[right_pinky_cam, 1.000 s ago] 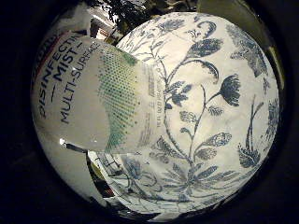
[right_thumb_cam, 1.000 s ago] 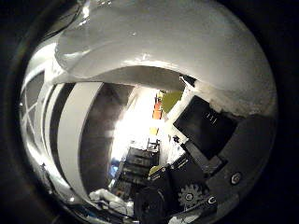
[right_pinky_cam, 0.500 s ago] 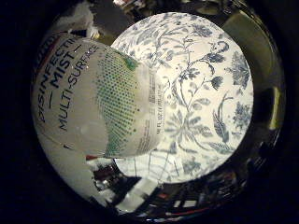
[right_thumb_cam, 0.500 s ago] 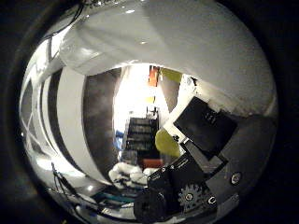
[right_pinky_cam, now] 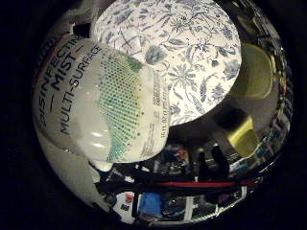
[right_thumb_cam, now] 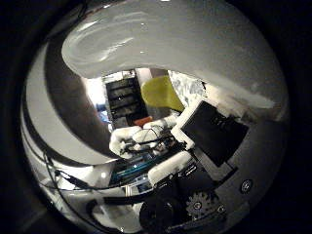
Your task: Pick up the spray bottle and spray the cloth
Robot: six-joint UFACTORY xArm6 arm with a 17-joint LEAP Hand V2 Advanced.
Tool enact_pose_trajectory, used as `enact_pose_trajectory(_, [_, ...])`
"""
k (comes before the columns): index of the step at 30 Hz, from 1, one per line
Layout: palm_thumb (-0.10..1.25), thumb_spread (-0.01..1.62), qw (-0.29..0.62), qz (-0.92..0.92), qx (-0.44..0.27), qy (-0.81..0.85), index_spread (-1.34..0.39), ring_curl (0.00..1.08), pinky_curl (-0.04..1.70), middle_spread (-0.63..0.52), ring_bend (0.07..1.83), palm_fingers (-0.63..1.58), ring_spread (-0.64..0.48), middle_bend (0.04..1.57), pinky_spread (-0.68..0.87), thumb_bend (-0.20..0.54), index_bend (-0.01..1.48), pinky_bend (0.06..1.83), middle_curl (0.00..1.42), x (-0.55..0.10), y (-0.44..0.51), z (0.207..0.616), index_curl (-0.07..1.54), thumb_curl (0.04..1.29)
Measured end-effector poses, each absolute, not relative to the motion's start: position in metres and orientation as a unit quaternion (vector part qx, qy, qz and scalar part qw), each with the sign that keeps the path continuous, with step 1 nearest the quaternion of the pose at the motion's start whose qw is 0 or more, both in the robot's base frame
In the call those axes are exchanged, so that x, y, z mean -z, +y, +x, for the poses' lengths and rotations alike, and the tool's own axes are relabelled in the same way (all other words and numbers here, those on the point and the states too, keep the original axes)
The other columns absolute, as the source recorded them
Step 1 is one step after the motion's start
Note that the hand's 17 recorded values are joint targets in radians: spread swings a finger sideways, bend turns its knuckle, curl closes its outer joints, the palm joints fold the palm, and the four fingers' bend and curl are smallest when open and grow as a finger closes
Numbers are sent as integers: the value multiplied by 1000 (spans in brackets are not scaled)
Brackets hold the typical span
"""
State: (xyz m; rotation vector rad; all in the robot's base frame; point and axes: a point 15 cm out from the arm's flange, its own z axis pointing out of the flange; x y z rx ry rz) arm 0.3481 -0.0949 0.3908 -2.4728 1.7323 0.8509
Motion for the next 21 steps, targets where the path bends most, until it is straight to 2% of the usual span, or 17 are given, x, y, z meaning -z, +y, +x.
enact_pose_trajectory(4, [1005, 792, -74, -797, -285, 527, -203, 579, 1155, -87, 1469, 1191, -158, 1368, -177, -18, 1143, 1081, 592, -390, -83, 331, 731, 821])
enact_pose_trajectory(9, [1008, 821, -117, -784, -306, 527, -203, 578, 1179, -87, 1466, 1195, -158, 1367, -188, -18, 1144, 1065, 589, -383, -71, 317, 730, 820])
enact_pose_trajectory(16, [1000, 863, -228, -766, -314, 512, -210, 578, 1191, -87, 1466, 1196, -158, 1367, -198, -16, 1128, 1053, 587, -372, -79, 297, 730, 807])
enact_pose_trajectory(21, [999, 885, -259, -747, -336, 512, -222, 578, 1195, -87, 1465, 1197, -158, 1367, -207, -17, 1120, 1048, 586, -357, -77, 285, 730, 796])
